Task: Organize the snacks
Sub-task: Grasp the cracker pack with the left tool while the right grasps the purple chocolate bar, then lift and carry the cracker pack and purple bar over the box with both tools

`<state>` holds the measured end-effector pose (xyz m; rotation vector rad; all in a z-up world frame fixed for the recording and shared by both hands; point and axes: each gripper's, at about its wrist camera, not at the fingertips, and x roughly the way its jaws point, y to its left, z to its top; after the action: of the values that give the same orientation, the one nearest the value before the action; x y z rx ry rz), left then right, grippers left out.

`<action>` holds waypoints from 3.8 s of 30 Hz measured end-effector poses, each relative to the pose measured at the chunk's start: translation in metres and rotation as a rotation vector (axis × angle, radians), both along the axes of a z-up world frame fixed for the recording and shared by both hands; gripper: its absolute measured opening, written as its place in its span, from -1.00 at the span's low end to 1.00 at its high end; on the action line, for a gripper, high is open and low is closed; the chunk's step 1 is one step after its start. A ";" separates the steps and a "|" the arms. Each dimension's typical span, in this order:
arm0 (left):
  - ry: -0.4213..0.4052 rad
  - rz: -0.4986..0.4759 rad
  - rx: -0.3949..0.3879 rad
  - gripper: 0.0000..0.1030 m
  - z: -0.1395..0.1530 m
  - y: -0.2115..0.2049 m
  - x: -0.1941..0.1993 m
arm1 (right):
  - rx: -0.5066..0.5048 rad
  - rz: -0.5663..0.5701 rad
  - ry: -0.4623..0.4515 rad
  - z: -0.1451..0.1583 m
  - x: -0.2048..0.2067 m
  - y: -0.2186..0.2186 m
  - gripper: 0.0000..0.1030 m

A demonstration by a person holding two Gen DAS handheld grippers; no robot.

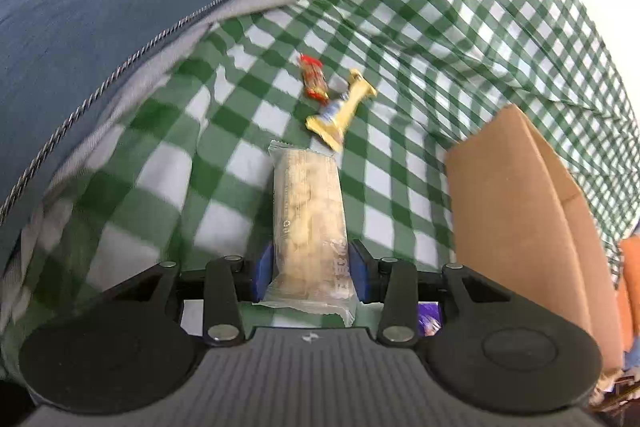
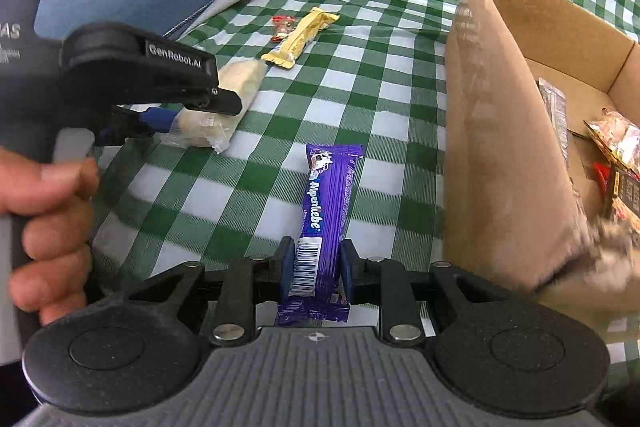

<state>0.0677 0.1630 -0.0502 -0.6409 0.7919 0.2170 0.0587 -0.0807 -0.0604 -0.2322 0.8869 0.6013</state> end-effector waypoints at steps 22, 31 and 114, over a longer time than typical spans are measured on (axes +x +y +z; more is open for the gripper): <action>0.107 -0.064 0.136 0.02 -0.001 -0.049 -0.027 | 0.076 -0.010 0.023 -0.016 -0.009 -0.021 -0.27; 0.124 -0.084 0.164 0.02 -0.005 -0.052 -0.023 | 0.076 -0.009 0.005 -0.017 -0.007 -0.020 -0.25; -0.139 -0.012 0.072 -0.21 0.041 -0.045 -0.056 | 0.337 0.006 -0.305 0.062 -0.032 -0.061 -0.67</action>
<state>0.0116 0.1180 -0.0091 -0.5769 0.6515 0.1873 0.0267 -0.1415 0.0015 -0.0191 0.4813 0.6894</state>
